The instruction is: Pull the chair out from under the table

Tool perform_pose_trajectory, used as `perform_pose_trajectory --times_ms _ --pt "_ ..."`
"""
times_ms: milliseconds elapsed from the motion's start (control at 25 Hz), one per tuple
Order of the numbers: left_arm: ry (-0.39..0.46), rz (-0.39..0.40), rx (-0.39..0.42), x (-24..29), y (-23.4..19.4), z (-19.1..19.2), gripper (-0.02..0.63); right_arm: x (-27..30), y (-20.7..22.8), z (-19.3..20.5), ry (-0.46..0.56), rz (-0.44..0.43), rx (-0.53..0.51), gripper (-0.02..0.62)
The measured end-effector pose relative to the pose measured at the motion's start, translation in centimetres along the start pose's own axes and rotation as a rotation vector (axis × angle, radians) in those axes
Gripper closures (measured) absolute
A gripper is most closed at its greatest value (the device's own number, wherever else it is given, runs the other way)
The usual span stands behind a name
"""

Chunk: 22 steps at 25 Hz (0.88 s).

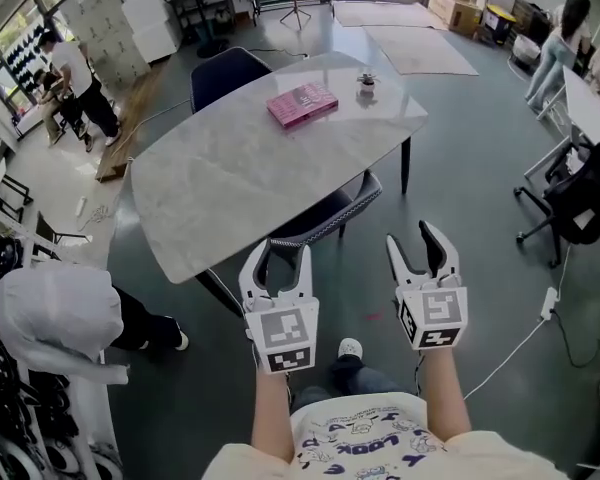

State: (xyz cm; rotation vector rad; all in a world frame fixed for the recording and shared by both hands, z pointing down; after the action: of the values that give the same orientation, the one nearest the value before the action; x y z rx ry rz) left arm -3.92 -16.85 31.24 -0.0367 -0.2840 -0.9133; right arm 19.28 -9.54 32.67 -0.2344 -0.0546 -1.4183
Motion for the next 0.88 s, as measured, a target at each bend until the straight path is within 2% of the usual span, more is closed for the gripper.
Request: perform_pose_trajectory --times_ms 280,560,880 --pt "-0.059 -0.015 0.002 4.0 1.5 0.4 0.371 4.3 2.7 1.3 -0.040 -0.056 -0.028 0.339" --pt "-0.125 -0.022 0.020 5.8 0.6 1.5 0.371 7.2 1.9 2.0 -0.096 -0.113 -0.118 0.333" --pt "-0.227 0.056 0.067 9.9 -0.4 3.5 0.370 12.0 0.8 3.9 -0.195 -0.184 -0.273 0.318"
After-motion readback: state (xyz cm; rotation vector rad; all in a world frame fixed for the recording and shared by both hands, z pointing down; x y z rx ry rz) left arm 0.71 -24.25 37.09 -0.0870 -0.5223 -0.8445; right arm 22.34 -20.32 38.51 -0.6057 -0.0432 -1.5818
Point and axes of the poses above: the fingertips, and each gripper's own axes: x forward along the fingers, y to its right, z out of its underside, the point moved 8 cm from there along -x, backward along the fingers, and after that the axes turned 5 degrees about z, right-handed, at the moved point
